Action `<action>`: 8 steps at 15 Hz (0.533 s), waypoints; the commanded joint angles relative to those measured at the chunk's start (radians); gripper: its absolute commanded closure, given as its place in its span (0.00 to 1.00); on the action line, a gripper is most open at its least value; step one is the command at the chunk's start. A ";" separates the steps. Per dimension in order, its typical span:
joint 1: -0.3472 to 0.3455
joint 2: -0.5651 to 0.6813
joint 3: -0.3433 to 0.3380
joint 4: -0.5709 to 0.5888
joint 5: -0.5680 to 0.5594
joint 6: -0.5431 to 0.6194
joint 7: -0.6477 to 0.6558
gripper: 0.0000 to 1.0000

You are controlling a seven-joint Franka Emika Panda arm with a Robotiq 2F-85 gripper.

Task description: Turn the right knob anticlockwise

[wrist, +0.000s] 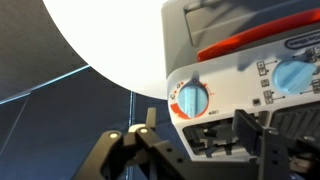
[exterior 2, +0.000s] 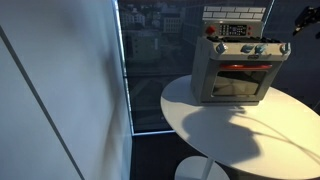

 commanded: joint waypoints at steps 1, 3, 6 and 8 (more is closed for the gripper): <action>-0.031 -0.084 0.043 -0.029 0.116 -0.127 -0.129 0.00; -0.043 -0.110 0.057 -0.027 0.145 -0.199 -0.159 0.00; -0.057 -0.145 0.069 -0.018 0.178 -0.306 -0.191 0.00; -0.064 -0.165 0.073 -0.010 0.200 -0.385 -0.209 0.00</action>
